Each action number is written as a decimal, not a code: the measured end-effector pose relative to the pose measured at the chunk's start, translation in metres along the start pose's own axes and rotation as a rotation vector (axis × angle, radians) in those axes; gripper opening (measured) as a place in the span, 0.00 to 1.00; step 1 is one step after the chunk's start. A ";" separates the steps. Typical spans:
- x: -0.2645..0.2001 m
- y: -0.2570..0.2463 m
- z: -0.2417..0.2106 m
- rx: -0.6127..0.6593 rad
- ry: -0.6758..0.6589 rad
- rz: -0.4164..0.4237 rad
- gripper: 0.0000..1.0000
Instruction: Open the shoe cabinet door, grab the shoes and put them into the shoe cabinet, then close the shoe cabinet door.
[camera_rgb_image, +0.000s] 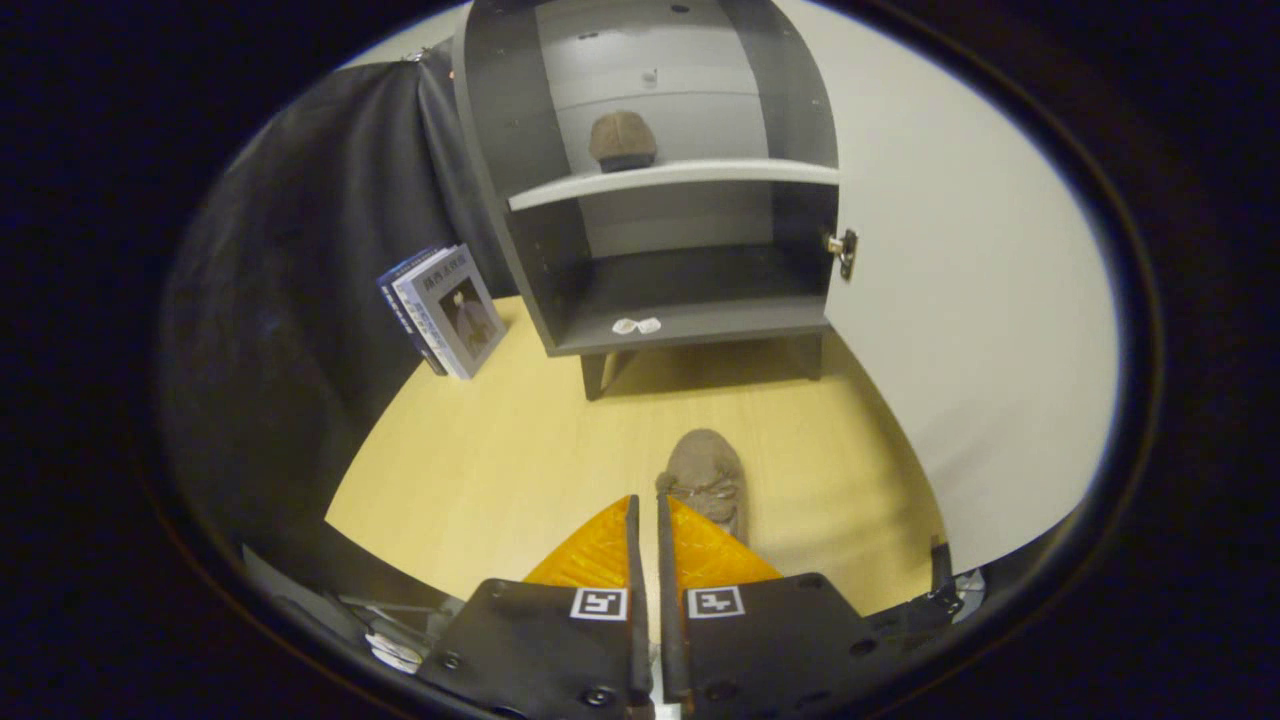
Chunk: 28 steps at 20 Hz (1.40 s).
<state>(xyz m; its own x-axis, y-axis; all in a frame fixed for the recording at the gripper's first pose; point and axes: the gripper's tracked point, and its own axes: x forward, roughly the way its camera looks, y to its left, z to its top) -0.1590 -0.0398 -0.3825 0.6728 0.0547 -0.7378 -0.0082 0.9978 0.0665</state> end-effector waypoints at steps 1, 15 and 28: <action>0.009 -0.001 -0.006 0.006 0.015 -0.013 0.08; 0.096 -0.021 -0.082 0.000 0.259 -0.118 0.12; 0.102 -0.018 -0.079 0.014 0.284 -0.141 0.15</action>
<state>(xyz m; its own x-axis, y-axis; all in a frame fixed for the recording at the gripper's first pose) -0.1488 -0.0490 -0.5123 0.4329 -0.0739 -0.8984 0.0824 0.9957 -0.0422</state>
